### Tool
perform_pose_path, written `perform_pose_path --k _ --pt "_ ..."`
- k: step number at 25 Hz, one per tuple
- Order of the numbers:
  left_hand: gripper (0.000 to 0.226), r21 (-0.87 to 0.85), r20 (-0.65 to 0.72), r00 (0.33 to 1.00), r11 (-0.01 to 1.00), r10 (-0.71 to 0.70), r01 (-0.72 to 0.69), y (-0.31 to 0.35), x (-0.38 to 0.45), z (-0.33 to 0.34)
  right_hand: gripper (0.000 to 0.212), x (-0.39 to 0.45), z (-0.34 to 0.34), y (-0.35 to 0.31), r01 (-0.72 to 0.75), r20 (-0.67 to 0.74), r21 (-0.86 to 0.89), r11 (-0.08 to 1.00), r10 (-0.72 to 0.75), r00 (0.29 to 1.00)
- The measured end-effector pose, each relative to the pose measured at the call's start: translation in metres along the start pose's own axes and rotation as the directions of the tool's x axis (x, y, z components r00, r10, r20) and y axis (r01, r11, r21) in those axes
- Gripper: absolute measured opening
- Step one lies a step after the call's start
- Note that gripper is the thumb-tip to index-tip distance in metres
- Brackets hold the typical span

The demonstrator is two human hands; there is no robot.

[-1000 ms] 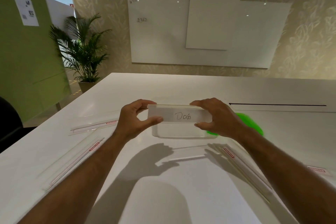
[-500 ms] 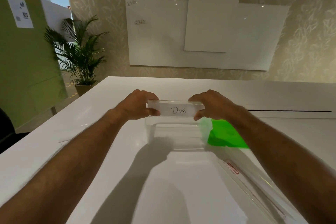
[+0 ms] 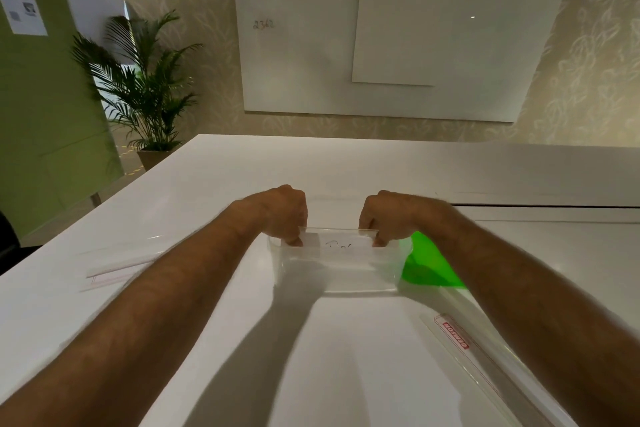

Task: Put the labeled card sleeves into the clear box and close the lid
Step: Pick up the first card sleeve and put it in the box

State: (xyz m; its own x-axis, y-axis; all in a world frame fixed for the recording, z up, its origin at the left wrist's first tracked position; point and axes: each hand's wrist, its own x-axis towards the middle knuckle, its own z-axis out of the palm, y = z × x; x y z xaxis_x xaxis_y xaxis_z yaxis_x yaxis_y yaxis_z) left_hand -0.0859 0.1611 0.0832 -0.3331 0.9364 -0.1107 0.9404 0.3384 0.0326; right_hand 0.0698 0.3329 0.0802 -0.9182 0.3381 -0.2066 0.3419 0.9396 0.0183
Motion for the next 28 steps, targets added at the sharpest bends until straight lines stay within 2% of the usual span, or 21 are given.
perform_pose_path --k 2,5,8,12,15,20,22,25,26,28 --pt "0.029 0.046 0.063 0.998 0.999 -0.001 -0.002 0.007 0.005 0.004 0.036 0.004 0.006 -0.002 0.006 0.043 -0.037 0.999 -0.004 0.999" --pt "0.040 0.047 0.160 0.987 0.999 -0.033 0.025 0.012 0.010 0.008 0.038 0.008 0.012 -0.004 -0.005 0.087 -0.035 0.999 0.008 0.996" --pt "0.036 0.083 0.208 0.977 0.996 -0.048 0.031 0.012 0.016 0.014 0.040 0.011 0.014 -0.006 -0.019 0.120 -0.026 0.999 0.022 0.992" --pt "0.038 0.127 0.212 0.974 0.991 -0.078 0.051 0.012 0.020 0.018 0.040 0.012 0.017 -0.006 -0.013 0.125 -0.033 0.999 0.017 0.992" --pt "0.032 0.130 0.188 0.979 0.990 -0.076 0.052 0.012 0.021 0.020 0.041 0.012 0.017 -0.007 -0.020 0.156 -0.027 0.999 0.024 0.988" --pt "0.029 0.091 0.196 0.980 0.996 -0.026 0.008 0.010 0.018 0.020 0.028 0.011 0.018 -0.007 -0.021 0.108 0.047 0.999 0.016 0.994" --pt "0.031 0.030 0.142 0.990 1.000 -0.014 0.010 0.007 0.017 0.016 0.033 0.009 0.014 -0.005 -0.025 0.030 0.144 0.989 0.021 0.999" --pt "0.036 -0.159 -0.090 0.996 0.987 -0.023 0.008 0.000 0.004 0.010 0.051 0.000 0.005 -0.007 0.004 -0.204 0.238 0.971 0.046 0.978" --pt "0.042 -0.202 -0.205 0.978 0.979 -0.044 0.002 -0.001 -0.002 0.009 0.057 -0.003 0.003 -0.010 0.022 -0.309 0.243 0.970 0.056 0.950" --pt "0.052 -0.212 -0.436 0.892 0.977 -0.120 0.028 -0.004 -0.014 0.010 0.068 -0.007 0.002 -0.018 0.046 -0.481 0.246 0.968 0.081 0.873"
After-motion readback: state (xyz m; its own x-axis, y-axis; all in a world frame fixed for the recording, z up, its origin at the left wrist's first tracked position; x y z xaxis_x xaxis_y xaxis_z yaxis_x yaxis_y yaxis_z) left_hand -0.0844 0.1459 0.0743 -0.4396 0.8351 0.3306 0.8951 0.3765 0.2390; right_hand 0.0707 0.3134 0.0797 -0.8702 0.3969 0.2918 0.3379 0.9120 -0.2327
